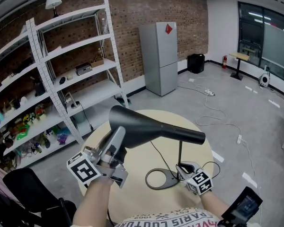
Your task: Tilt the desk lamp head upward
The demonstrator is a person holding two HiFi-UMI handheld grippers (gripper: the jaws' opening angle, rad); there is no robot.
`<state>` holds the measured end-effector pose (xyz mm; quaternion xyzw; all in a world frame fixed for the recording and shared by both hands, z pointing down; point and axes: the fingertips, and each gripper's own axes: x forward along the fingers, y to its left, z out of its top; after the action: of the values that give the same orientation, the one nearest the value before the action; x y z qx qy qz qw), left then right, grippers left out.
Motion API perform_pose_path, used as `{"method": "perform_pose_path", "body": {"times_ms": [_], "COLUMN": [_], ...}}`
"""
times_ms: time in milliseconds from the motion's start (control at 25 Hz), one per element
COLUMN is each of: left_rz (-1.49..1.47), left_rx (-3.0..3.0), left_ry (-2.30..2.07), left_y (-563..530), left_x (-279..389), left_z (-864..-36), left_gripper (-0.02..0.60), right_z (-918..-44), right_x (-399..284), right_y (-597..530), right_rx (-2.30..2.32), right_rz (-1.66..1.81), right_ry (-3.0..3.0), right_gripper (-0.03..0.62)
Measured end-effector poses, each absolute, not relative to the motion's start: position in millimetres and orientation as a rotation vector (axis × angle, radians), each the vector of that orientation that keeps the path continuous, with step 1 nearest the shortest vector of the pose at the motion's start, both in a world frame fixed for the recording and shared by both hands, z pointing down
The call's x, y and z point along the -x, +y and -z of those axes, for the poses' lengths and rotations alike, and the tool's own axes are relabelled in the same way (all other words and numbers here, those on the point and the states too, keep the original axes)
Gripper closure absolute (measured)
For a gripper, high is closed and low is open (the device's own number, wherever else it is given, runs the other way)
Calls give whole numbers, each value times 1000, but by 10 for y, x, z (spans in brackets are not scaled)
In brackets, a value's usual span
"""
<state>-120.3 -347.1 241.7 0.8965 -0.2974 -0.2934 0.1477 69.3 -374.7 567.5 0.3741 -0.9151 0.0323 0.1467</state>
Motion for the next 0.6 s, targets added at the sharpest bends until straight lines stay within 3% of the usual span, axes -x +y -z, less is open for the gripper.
{"method": "perform_pose_path", "body": {"times_ms": [600], "left_rz": [758], "left_rx": [-2676], "left_ry": [-934], "left_y": [-3462], "left_x": [1079], "left_z": [-2234], "left_gripper": [537], "right_z": [-5688], "right_x": [-721], "right_y": [-3781], "right_rx": [-1087], "right_rz": [-96], "right_ry": [-2620], "right_gripper": [553]}}
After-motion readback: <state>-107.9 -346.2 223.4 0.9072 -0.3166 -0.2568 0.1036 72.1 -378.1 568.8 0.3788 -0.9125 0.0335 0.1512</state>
